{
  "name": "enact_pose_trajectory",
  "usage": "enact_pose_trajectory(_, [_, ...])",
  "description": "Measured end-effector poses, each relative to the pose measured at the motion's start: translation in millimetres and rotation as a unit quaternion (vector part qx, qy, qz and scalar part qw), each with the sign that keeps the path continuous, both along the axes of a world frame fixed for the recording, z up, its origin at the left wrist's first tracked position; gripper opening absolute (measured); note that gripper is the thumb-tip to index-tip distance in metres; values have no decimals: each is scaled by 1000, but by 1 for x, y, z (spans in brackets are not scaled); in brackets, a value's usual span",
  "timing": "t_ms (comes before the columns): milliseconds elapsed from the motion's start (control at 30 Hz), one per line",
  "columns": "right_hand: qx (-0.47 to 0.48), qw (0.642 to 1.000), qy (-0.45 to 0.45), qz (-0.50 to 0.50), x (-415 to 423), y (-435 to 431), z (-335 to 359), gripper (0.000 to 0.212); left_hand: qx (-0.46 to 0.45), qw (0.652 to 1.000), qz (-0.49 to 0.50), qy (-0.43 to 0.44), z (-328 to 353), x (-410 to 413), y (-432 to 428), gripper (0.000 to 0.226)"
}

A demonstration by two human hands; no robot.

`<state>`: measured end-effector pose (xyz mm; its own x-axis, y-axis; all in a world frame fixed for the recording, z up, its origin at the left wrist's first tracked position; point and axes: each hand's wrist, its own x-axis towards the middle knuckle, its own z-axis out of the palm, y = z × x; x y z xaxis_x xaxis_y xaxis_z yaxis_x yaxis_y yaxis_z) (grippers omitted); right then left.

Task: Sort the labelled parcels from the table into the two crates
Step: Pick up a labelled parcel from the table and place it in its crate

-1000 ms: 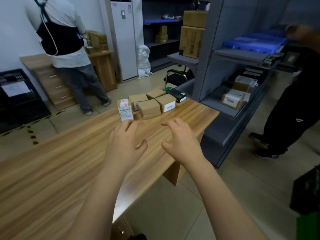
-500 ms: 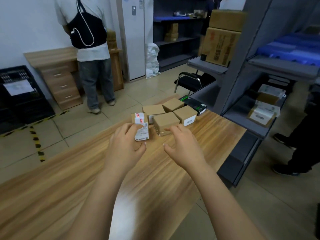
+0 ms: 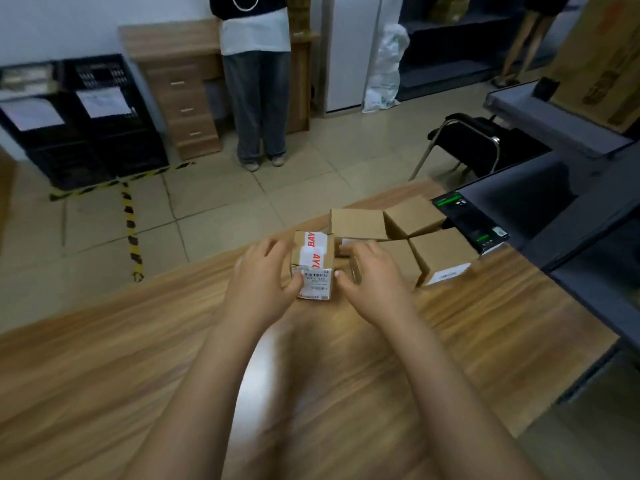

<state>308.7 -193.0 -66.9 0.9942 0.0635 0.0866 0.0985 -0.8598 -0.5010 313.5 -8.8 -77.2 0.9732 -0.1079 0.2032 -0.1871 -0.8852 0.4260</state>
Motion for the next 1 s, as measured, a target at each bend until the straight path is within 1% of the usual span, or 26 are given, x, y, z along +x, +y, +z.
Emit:
enact_pose_trajectory(100, [20, 1000, 19, 14, 44, -3, -20, 39, 0, 999, 32, 34, -16, 32, -7, 40])
enact_pose_trajectory(233, [28, 997, 69, 24, 85, -8, -44, 39, -34, 994, 57, 84, -36, 66, -16, 45])
enact_pose_trajectory(333, [50, 992, 105, 51, 101, -11, -61, 51, -46, 988, 78, 125, -45, 82, -22, 48])
enact_pose_trajectory(433, [79, 982, 160, 65, 106, -10, -72, 63, -57, 976, 96, 189, -58, 89, -20, 55])
enact_pose_trajectory(500, [105, 972, 200, 63, 105, -10, -76, 65, -97, 965, 96, 224, -64, 88, -19, 58])
enact_pose_trajectory(567, [131, 966, 217, 55, 101, -9, -79, 66, -144, 957, 96, 234, -66, 83, -20, 53])
enact_pose_trajectory(633, [145, 965, 212, 52, 93, -7, -81, 66, -191, 949, 99, 229, -65, 74, -21, 46])
enact_pose_trajectory(700, [163, 966, 196, 52, 81, -4, -83, 64, -230, 944, 98, 215, -64, 62, -20, 46])
enact_pose_trajectory(767, [180, 967, 176, 47, 65, -2, -82, 61, -241, 945, 90, 200, -63, 46, -17, 53])
enact_pose_trajectory(867, [210, 965, 152, 41, 36, 0, -83, 56, -254, 947, 73, 181, -60, 17, -14, 73])
enact_pose_trajectory(900, [221, 963, 148, 38, 25, 1, -85, 54, -255, 948, 65, 178, -61, 7, -13, 74])
enact_pose_trajectory(1000, [234, 963, 135, 20, -7, 4, -90, 48, -261, 947, 50, 180, -71, -26, -8, 64])
